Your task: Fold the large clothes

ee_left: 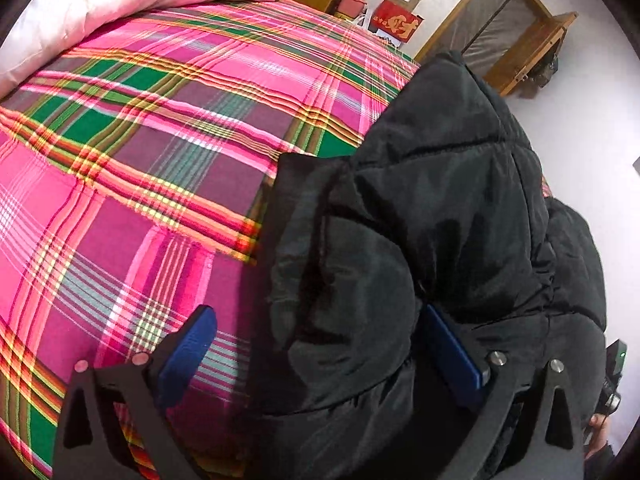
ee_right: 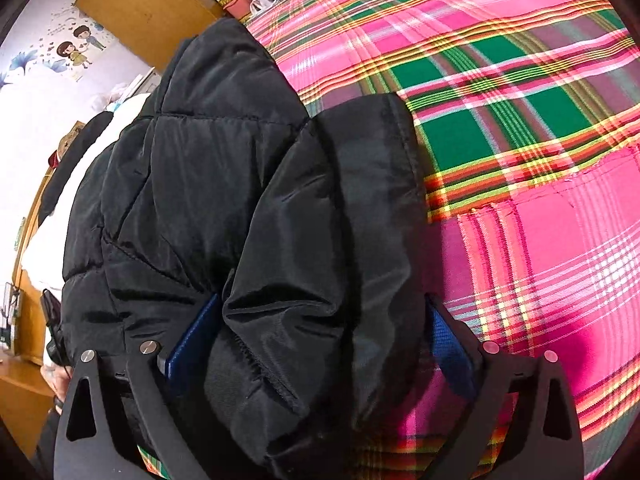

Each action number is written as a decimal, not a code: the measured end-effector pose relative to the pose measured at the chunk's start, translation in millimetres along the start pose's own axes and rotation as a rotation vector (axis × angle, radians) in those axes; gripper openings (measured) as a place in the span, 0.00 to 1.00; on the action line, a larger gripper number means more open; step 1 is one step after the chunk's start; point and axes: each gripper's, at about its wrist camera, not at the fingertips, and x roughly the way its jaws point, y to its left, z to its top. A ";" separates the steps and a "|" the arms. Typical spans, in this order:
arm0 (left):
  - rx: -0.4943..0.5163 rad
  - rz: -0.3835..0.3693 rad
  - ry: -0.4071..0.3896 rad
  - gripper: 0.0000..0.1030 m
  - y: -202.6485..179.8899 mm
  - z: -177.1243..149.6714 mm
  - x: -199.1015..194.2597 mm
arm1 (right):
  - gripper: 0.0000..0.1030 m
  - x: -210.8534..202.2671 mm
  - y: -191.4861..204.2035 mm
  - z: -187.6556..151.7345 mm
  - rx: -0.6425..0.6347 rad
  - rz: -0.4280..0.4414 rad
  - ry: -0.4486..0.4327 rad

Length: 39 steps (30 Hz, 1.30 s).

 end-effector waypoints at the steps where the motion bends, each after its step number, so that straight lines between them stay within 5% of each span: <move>1: 0.009 0.011 0.003 1.00 -2.5 0.2 0.9 | 0.92 1.4 0.3 1.4 0.000 -0.001 0.004; 7: 0.031 0.053 0.026 1.00 -11.0 3.5 5.3 | 0.90 8.6 3.3 9.2 0.013 0.018 0.022; 9: 0.037 0.055 0.035 1.00 -12.2 5.2 5.8 | 0.76 5.8 4.6 8.0 0.009 0.057 0.019; 11: 0.052 0.036 0.037 0.88 -18.0 6.4 4.7 | 0.59 0.9 11.4 8.3 -0.018 0.049 0.004; 13: 0.082 0.042 0.030 0.79 -27.5 5.7 2.5 | 0.58 1.2 12.4 10.5 -0.011 0.047 0.005; 25: 0.089 0.042 0.011 0.78 -29.8 1.9 5.0 | 0.71 26.5 -12.4 19.0 0.071 0.146 0.057; 37: 0.061 -0.034 0.064 0.77 -19.3 5.0 14.2 | 0.47 14.1 18.0 10.3 0.023 0.107 0.035; 39: 0.064 -0.044 0.056 0.63 -19.6 3.8 11.6 | 0.43 11.7 26.2 10.9 0.012 0.087 0.029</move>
